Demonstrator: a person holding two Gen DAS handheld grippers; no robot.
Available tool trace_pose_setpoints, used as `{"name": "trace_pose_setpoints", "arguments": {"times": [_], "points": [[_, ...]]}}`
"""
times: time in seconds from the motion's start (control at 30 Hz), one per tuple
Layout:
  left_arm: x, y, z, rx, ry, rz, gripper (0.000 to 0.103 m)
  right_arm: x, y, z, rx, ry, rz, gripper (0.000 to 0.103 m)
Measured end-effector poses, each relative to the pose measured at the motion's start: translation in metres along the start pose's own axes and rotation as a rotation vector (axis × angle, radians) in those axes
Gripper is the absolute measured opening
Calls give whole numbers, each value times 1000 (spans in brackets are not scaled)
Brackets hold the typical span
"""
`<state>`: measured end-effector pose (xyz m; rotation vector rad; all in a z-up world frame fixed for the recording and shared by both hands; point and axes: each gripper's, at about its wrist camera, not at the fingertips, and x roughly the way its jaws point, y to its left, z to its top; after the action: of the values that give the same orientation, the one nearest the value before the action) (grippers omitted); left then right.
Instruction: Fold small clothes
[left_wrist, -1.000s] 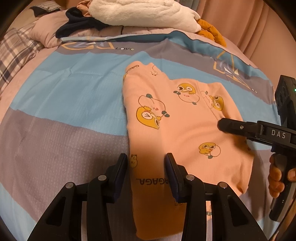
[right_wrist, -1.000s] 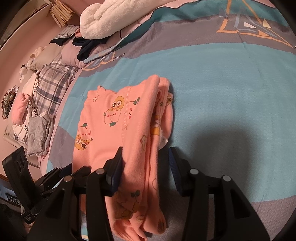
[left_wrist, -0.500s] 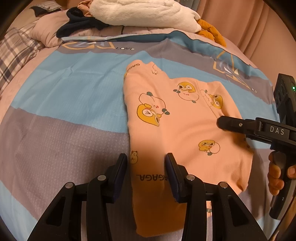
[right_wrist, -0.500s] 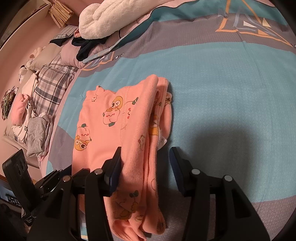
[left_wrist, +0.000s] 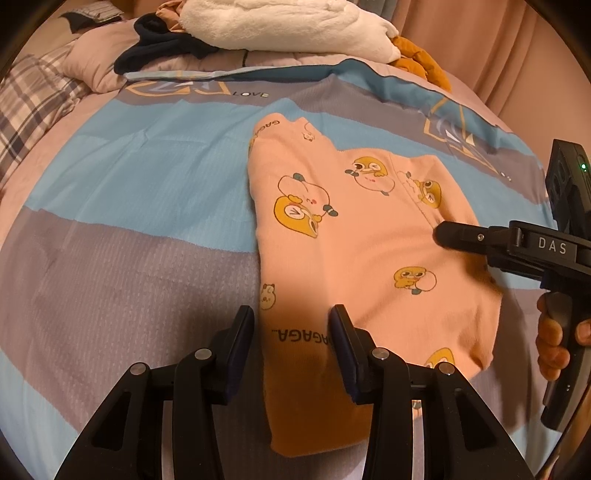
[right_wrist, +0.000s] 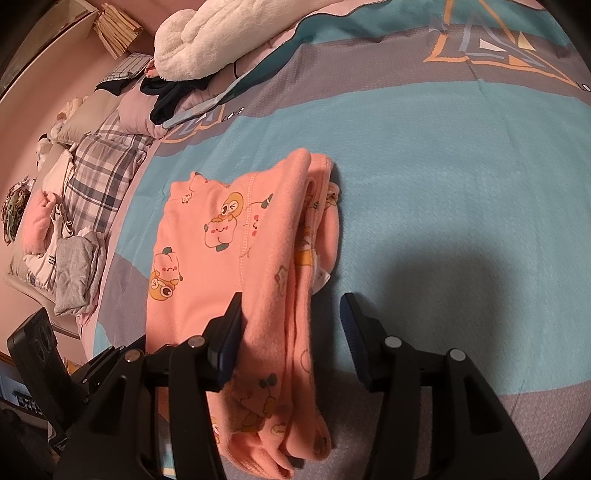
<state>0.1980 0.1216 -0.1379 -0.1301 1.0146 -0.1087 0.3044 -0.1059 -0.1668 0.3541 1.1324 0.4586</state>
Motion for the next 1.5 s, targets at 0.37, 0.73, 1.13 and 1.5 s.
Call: {"name": "trace_pose_setpoints", "arguments": {"times": [0.37,0.73,1.13,1.5], "points": [[-4,-3,-6,-1,6,8,42,-4,-1,-1,-1,-3,-11,52],[-5,-8,-10,16,21,21,42,-9,-1,-3,0,-3,-20,52],[-5,-11,-18,17,36,26,42,-12,0,-7,3,-5,-31,52],[-7,-14,-22,14,42,38,42,-22,4,-17,-7,-8,-18,52]]}}
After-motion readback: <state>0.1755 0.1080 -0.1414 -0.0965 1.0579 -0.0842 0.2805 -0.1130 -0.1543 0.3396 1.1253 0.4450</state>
